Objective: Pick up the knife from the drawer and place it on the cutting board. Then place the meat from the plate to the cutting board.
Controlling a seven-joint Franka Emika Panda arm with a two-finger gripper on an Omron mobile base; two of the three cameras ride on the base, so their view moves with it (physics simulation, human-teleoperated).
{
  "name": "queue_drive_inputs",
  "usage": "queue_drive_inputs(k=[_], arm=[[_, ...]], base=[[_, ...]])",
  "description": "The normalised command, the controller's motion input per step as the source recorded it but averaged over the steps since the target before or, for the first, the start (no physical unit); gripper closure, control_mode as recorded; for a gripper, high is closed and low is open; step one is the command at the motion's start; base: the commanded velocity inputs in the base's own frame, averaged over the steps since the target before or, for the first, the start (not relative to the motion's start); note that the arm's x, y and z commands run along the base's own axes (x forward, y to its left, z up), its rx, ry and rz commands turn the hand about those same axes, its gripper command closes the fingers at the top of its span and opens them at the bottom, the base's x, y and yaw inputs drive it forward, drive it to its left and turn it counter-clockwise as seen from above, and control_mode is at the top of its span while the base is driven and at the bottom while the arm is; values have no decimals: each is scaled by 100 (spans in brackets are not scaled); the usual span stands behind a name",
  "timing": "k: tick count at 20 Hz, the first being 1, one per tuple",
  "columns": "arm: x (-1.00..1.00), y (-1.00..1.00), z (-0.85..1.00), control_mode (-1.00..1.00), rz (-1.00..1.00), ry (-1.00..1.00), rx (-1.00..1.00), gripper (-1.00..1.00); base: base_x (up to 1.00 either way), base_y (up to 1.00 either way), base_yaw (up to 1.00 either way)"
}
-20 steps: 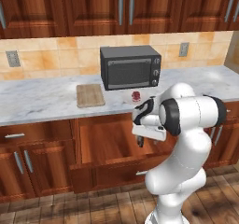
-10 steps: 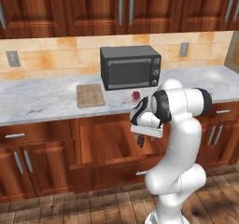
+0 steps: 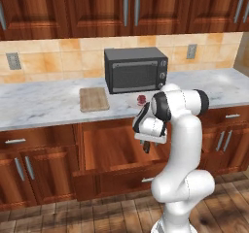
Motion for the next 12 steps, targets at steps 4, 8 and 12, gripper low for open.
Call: queue_drive_inputs(k=[4, 8, 12], arm=[[36, 0, -20, -100, 0, 3, 0, -100], [36, 0, -41, -100, 0, 1, 0, -100], [26, 0, -44, -100, 0, 0, 0, -100]], base=[[0, 0, 0], [0, 0, 0], [0, 0, 0]])
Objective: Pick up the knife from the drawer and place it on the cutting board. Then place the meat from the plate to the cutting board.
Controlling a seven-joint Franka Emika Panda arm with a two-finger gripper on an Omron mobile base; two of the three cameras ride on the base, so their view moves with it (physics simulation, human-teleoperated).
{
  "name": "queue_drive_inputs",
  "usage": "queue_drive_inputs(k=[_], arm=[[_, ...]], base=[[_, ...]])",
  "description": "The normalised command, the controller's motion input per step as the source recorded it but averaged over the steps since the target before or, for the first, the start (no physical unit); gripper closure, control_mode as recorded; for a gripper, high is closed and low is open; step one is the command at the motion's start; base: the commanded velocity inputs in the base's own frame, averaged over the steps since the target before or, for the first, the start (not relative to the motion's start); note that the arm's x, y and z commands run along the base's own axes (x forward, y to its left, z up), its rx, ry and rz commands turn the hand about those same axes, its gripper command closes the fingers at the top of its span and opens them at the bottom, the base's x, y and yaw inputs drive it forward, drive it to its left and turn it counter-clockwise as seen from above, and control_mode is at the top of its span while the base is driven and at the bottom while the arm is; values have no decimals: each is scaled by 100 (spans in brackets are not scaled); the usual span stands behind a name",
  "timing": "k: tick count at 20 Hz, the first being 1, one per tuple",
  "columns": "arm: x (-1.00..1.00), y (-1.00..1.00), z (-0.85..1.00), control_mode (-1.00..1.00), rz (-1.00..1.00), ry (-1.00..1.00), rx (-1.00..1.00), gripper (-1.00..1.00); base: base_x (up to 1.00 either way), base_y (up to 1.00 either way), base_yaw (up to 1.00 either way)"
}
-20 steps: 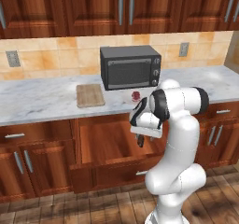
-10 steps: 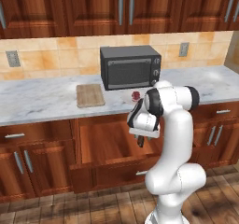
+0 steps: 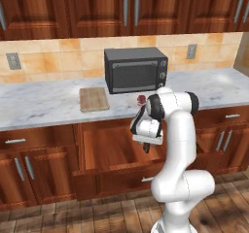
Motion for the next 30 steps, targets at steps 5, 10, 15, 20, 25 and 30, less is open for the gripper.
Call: queue_drive_inputs(k=[5, 10, 15, 20, 25, 30], arm=[[9, 0, -48, -100, 0, 0, 0, 100], [-48, 0, -41, -100, 0, -2, 0, 100], [-61, 0, -11, -100, -27, -6, 0, 100], [-10, 5, 36, -100, -42, -6, -4, 100], [-22, -5, 94, -100, -41, 2, -3, 100], [-53, -43, 100, -100, -26, 19, 0, 100]], base=[[0, 0, 0], [0, 0, 0], [0, 0, 0], [0, 0, 0], [0, 0, 0], [0, 0, 0]])
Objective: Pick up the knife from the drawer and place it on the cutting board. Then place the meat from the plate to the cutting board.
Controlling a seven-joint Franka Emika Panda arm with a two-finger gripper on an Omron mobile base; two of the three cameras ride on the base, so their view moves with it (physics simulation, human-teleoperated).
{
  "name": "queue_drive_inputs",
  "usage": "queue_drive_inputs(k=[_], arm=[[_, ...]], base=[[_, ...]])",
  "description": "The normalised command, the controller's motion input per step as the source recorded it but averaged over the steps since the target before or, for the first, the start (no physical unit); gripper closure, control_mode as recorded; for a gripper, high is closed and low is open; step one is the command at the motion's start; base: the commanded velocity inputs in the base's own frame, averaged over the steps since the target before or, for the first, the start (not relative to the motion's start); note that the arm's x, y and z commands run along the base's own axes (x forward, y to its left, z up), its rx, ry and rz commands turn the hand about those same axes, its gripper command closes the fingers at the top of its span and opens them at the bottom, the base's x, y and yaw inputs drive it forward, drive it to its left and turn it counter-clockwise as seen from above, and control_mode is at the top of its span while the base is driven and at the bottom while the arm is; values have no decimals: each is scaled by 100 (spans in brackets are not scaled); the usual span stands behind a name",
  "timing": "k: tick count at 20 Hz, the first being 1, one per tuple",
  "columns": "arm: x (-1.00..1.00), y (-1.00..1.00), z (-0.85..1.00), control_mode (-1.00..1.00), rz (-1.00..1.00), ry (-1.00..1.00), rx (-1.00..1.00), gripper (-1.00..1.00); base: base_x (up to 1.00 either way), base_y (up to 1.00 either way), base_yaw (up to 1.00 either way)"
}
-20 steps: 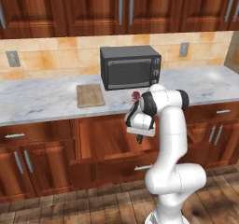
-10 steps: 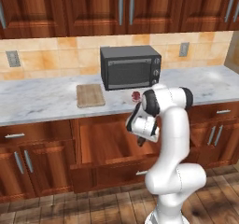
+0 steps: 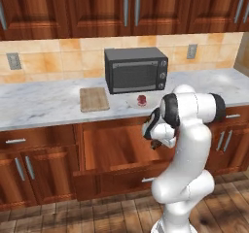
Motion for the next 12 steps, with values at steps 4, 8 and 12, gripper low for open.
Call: queue_drive_inputs(k=[4, 8, 12], arm=[[-72, -51, 100, -100, -1, 17, 0, 100], [-74, -74, 100, -100, -7, 9, 1, 100], [-91, -100, 82, -100, -20, 4, 3, 100]], base=[[0, 0, 0], [0, 0, 0], [0, 0, 0]])
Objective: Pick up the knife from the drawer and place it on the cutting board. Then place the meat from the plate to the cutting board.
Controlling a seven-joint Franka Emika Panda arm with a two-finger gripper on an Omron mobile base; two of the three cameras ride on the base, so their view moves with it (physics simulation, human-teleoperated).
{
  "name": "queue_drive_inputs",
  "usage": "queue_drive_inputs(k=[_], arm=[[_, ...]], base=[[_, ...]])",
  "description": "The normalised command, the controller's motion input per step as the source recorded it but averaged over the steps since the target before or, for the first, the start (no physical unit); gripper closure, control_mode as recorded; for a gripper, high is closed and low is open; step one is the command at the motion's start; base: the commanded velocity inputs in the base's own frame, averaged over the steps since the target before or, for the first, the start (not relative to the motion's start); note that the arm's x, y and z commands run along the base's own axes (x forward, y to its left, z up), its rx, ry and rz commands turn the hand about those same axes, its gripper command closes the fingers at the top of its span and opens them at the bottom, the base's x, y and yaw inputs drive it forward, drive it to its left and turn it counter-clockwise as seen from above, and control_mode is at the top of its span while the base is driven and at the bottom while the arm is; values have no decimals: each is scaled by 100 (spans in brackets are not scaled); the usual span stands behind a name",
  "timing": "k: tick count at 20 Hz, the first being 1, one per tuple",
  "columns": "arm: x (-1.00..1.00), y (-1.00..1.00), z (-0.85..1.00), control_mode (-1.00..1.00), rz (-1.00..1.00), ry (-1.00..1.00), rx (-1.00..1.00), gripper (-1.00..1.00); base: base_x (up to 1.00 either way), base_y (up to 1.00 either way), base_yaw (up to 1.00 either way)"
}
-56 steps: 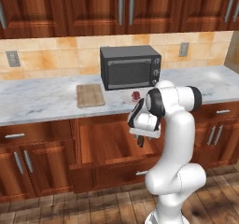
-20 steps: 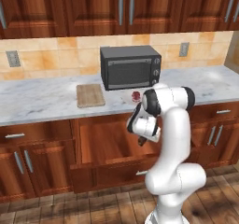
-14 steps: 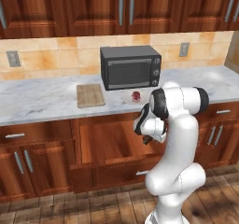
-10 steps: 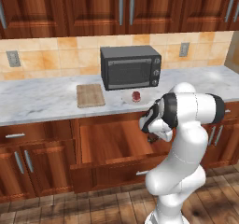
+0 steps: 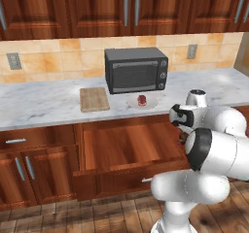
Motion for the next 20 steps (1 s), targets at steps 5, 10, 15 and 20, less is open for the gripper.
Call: queue_drive_inputs(k=[5, 10, 15, 20], arm=[[-100, -100, 7, -100, -27, -5, 5, 100], [-88, -75, -12, -100, -33, -4, 1, 100], [-42, -46, -51, -100, -19, 3, 0, 100], [-26, -22, -65, -100, -7, 5, 0, 100]], base=[[0, 0, 0], [0, 0, 0], [0, 0, 0], [0, 0, 0]])
